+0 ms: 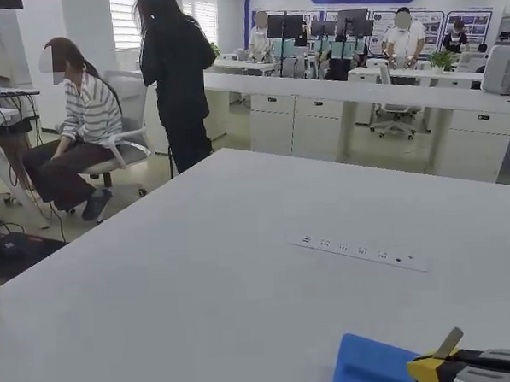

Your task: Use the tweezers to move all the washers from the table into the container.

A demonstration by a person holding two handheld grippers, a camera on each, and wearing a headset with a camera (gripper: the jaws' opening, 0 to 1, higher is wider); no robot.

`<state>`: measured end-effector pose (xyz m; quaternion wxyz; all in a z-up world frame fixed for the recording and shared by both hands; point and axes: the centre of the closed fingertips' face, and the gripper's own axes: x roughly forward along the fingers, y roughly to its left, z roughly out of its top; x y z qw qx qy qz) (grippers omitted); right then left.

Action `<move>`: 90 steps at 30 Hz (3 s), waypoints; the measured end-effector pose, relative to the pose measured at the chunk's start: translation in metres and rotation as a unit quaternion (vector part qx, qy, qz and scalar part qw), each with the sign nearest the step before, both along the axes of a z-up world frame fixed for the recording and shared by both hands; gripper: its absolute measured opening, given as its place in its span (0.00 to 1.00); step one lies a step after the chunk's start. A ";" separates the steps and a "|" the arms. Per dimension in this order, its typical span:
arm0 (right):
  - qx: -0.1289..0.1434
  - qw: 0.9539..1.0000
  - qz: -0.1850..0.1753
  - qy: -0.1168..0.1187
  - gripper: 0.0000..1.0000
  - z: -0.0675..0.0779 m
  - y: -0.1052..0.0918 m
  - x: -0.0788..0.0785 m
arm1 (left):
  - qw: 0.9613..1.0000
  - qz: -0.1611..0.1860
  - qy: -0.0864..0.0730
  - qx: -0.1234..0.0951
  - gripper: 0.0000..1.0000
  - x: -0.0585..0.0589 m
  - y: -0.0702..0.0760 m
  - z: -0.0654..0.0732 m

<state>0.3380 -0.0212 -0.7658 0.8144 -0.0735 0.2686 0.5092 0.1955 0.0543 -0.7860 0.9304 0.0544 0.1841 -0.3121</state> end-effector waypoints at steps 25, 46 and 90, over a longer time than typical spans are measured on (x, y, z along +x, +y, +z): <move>0.015 0.995 0.074 0.072 0.03 -0.032 0.037 -0.058 | 1.000 -0.007 0.004 0.000 0.80 -0.001 -0.003 -0.001; -0.018 0.993 0.069 0.097 0.04 -0.063 0.025 -0.068 | 1.000 -0.007 0.010 0.005 0.77 -0.002 -0.001 -0.004; -0.065 0.992 0.112 0.014 0.04 -0.071 0.018 -0.087 | 1.000 -0.010 0.012 0.008 0.78 -0.003 -0.001 -0.005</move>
